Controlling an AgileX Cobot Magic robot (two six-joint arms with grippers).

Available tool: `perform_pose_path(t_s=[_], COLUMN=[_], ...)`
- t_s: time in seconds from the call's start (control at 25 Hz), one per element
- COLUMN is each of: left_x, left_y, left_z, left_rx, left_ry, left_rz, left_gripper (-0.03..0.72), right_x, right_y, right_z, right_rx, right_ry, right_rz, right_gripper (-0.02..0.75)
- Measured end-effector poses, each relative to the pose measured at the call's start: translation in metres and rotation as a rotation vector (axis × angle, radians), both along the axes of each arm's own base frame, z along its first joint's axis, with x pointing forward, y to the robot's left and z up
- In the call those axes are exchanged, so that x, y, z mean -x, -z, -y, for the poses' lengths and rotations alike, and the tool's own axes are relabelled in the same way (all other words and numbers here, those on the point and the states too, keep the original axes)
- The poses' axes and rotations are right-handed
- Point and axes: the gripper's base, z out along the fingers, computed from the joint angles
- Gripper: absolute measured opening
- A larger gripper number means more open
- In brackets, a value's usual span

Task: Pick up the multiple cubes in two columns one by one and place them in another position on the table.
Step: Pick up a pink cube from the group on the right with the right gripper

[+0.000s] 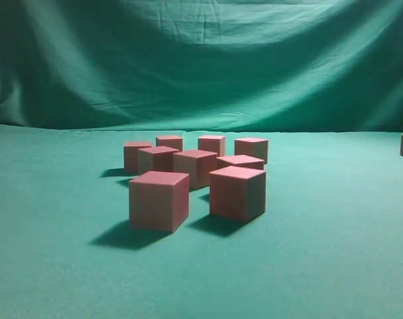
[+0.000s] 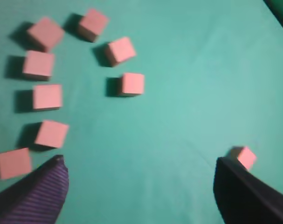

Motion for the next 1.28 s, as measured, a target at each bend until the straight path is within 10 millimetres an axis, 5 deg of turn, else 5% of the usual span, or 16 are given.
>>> perform_pose_path(t_s=[0.32,0.6,0.84,0.92,1.28], left_x=[0.0,0.0,0.0,0.0,0.0], left_y=[0.0,0.0,0.0,0.0,0.0], left_z=[0.0,0.0,0.0,0.0,0.0], left_rx=[0.0,0.0,0.0,0.0,0.0], left_ry=[0.0,0.0,0.0,0.0,0.0], left_rz=[0.0,0.0,0.0,0.0,0.0], left_gripper=[0.0,0.0,0.0,0.0,0.0], right_x=[-0.064,-0.111,-0.147,-0.158,-0.194], right_y=[0.0,0.039,0.087,0.101,0.153], right_z=[0.099,0.162,0.187,0.193,0.194], right_rx=[-0.069,-0.155,-0.26,-0.279,-0.313], right_ry=[0.551,0.813,0.856,0.861,0.838], right_rz=[-0.016,-0.179,-0.296,-0.291,-0.231], right_gripper=[0.614,0.614,0.614,0.557,0.561])
